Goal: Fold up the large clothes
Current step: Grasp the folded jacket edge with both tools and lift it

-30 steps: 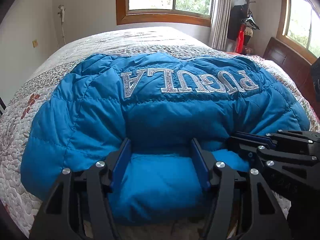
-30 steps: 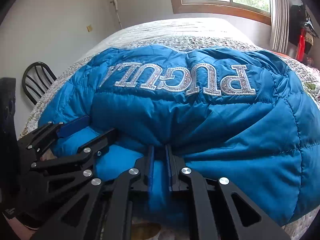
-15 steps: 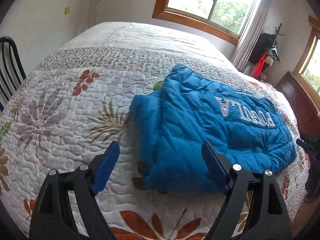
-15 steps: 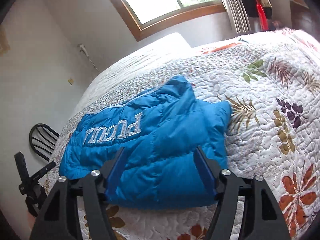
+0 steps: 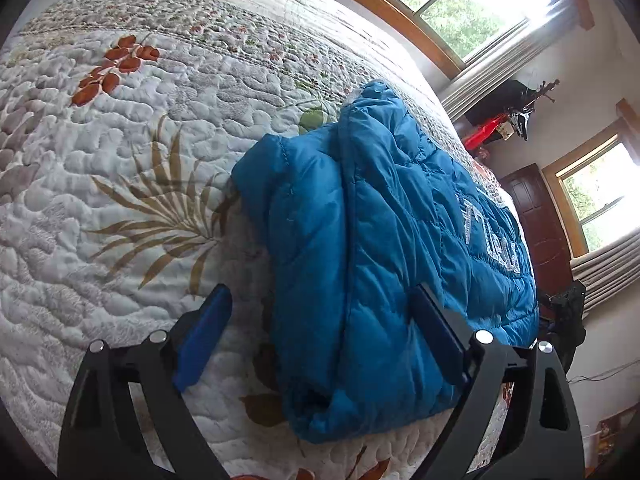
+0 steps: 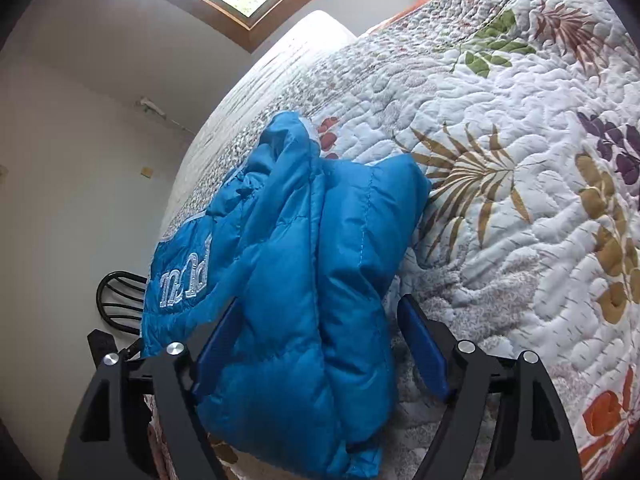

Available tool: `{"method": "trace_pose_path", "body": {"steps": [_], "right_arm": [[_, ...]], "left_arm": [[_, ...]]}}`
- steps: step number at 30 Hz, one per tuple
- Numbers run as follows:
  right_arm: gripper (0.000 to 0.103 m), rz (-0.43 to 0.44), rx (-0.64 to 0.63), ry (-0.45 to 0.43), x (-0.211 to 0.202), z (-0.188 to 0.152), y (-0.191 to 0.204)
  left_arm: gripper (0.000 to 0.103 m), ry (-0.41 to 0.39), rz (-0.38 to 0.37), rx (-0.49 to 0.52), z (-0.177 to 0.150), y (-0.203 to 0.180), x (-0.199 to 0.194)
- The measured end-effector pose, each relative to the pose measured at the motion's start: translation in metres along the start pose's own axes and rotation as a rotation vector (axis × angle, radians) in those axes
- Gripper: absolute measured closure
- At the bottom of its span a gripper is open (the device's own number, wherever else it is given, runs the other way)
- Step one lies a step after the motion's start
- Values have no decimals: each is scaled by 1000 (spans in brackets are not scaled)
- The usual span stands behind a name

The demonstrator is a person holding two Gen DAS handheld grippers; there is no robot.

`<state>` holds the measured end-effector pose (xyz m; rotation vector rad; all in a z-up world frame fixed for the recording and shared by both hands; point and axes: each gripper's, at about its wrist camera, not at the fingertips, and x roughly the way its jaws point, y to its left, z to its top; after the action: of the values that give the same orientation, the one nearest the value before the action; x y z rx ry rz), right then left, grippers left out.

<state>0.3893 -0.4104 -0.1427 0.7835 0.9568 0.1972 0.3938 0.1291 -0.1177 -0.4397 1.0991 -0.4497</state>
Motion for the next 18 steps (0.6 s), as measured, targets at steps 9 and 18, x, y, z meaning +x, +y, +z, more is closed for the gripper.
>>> {"method": "trace_pose_path", "body": {"steps": [9, 18], "right_arm": [[49, 0, -87, 39, 27, 10, 18], [82, 50, -200, -61, -18, -12, 67]], "left_arm": [[43, 50, -60, 44, 16, -30, 36], [89, -75, -35, 126, 2, -77, -5]]}}
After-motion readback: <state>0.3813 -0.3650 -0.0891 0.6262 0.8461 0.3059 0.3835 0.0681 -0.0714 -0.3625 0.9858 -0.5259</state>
